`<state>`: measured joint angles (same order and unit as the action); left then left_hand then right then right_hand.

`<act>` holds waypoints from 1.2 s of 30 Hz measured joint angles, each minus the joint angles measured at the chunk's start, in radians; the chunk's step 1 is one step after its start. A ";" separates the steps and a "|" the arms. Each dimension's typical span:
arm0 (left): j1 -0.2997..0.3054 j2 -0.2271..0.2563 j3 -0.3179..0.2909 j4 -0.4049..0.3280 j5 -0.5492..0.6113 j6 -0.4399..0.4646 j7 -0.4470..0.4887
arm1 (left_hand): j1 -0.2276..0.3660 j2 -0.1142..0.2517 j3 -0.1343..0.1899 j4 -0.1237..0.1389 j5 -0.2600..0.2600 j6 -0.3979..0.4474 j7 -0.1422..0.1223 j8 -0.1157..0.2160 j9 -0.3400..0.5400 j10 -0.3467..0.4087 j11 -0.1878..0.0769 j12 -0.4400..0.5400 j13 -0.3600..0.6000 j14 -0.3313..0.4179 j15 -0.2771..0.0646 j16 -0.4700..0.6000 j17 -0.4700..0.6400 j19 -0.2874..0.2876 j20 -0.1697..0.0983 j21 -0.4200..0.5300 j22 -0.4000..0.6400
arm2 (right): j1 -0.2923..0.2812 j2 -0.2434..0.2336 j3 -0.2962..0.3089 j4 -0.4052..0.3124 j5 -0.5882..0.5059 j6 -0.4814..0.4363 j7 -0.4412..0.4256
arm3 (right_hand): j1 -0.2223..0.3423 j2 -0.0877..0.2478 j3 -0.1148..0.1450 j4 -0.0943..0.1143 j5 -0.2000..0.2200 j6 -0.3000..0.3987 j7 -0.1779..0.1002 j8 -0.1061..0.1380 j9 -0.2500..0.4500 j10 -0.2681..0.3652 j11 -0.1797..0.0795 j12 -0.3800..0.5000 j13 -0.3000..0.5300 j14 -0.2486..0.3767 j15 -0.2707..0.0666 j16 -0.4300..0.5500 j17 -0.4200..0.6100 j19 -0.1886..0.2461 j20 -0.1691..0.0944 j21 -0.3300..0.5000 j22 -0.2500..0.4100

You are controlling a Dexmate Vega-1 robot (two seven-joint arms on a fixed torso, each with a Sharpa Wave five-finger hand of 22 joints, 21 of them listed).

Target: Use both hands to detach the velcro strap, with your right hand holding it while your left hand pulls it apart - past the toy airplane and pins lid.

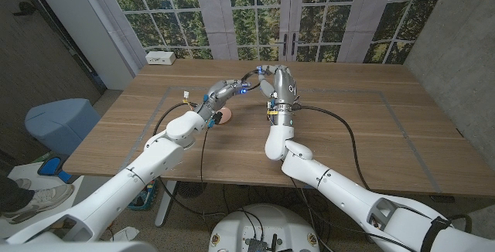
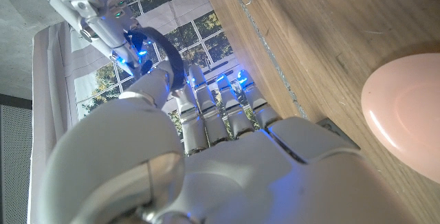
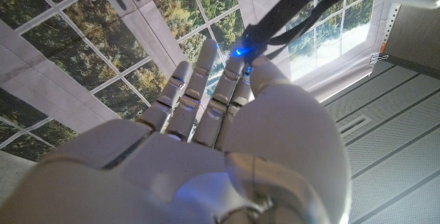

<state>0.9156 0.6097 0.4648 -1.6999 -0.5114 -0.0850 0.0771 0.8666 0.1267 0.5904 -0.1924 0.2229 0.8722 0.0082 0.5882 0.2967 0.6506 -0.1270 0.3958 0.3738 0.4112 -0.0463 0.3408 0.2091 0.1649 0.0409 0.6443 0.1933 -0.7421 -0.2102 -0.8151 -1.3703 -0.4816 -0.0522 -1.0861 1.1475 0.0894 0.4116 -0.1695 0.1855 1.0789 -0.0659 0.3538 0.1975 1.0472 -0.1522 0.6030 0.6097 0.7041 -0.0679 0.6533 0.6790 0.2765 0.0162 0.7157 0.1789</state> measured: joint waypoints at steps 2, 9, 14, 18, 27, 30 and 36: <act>0.001 -0.001 -0.001 0.001 0.001 -0.005 0.001 | 0.008 0.008 -0.003 0.003 0.002 -0.005 0.014 0.000 0.000 0.006 0.006 0.000 0.002 0.000 0.000 0.000 0.003 0.000 0.000 0.000 0.000 | 0.000 0.004 0.005 0.005 0.008 0.003 0.001 | 0.000 0.000 0.000 0.000 0.000 0.000 0.000 0.000 0.000 0.000 0.000 0.000 0.000 0.000 0.000 0.000 0.000 0.000 0.000 0.000 0.000; 0.006 -0.015 -0.006 0.019 -0.009 -0.043 -0.012 | 0.014 0.014 0.006 0.014 0.029 -0.027 0.055 0.000 0.000 0.024 0.025 0.000 0.013 0.000 0.000 -0.005 0.000 -0.009 -0.009 0.007 0.005 | 0.001 0.019 0.027 0.017 0.054 0.010 0.011 | 0.000 0.000 0.000 0.000 0.000 0.000 0.000 -0.006 0.000 0.002 -0.002 0.000 0.000 0.004 -0.004 -0.001 0.005 0.007 0.007 0.000 0.000; 0.009 -0.022 -0.007 0.027 -0.010 -0.061 -0.015 | 0.019 0.018 0.006 0.014 0.036 -0.032 0.060 0.000 0.000 0.024 0.026 0.000 0.014 0.000 0.000 -0.005 0.003 -0.009 -0.009 0.014 0.005 | -0.002 0.028 0.048 0.017 0.096 0.010 0.024 | 0.000 0.000 0.000 0.000 0.000 0.003 0.003 -0.008 0.000 0.005 0.002 0.000 0.000 0.006 -0.002 -0.007 0.009 0.007 0.007 0.000 0.000; 0.012 -0.025 -0.008 0.029 -0.005 -0.075 -0.013 | 0.018 0.019 0.010 0.018 0.040 -0.032 0.061 0.000 0.000 0.022 0.027 -0.002 0.019 0.000 0.000 -0.005 0.003 -0.009 -0.009 0.018 0.005 | -0.005 0.033 0.062 0.015 0.120 0.010 0.031 | 0.000 0.000 0.001 0.002 0.000 0.003 0.003 -0.008 0.000 0.005 0.002 0.000 0.001 0.005 -0.002 -0.007 0.010 0.007 0.007 0.000 0.000; 0.013 -0.032 -0.008 0.036 0.004 -0.096 -0.010 | 0.015 0.022 0.010 0.018 0.046 -0.035 0.065 0.000 0.000 0.022 0.027 -0.005 0.023 0.000 0.000 -0.005 0.008 -0.004 -0.014 0.022 0.006 | -0.009 0.046 0.096 0.012 0.182 0.010 0.042 | 0.000 0.000 0.001 0.001 0.008 -0.002 0.009 -0.008 0.000 0.007 0.000 0.005 0.005 0.005 -0.002 -0.007 0.014 0.003 0.011 0.000 0.000; 0.013 -0.033 -0.008 0.039 0.005 -0.102 -0.011 | 0.014 0.023 0.010 0.018 0.051 -0.036 0.067 0.000 0.000 0.018 0.023 -0.011 0.023 0.000 0.000 -0.005 0.008 -0.004 -0.014 0.022 0.009 | -0.009 0.049 0.105 0.012 0.199 0.010 0.044 | 0.000 0.000 0.001 0.001 0.008 0.002 0.013 -0.008 0.000 0.007 0.000 0.005 0.004 0.005 -0.002 -0.007 0.018 0.002 0.013 0.000 0.000; 0.012 -0.034 -0.010 0.047 0.005 -0.113 -0.022 | 0.014 0.023 0.010 0.018 0.052 -0.052 0.075 0.000 0.000 0.006 0.022 -0.018 0.028 -0.008 0.000 -0.005 0.015 -0.007 -0.011 0.022 0.009 | -0.006 0.056 0.124 0.019 0.236 0.016 0.050 | 0.000 0.000 0.001 0.001 0.008 0.003 0.014 -0.014 0.000 0.007 0.000 0.005 0.009 0.005 -0.002 -0.007 0.023 0.002 0.013 0.000 0.000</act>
<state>0.9272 0.5753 0.4552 -1.6524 -0.5063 -0.1983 0.0547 0.8807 0.1494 0.6003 -0.1740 0.2744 0.8197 0.0834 0.5880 0.2965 0.6570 -0.1053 0.3777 0.4016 0.4035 -0.0466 0.3360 0.2236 0.1574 0.0304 0.6664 0.2026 -0.7484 -0.1541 -0.6916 -1.3509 -0.2454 -0.0360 -1.0364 1.1475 0.0894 0.4129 -0.1682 0.1932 1.0821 -0.0517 0.3397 0.1979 1.0541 -0.1518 0.6077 0.6189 0.7094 -0.0696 0.6463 0.7018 0.2781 0.0289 0.7157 0.1789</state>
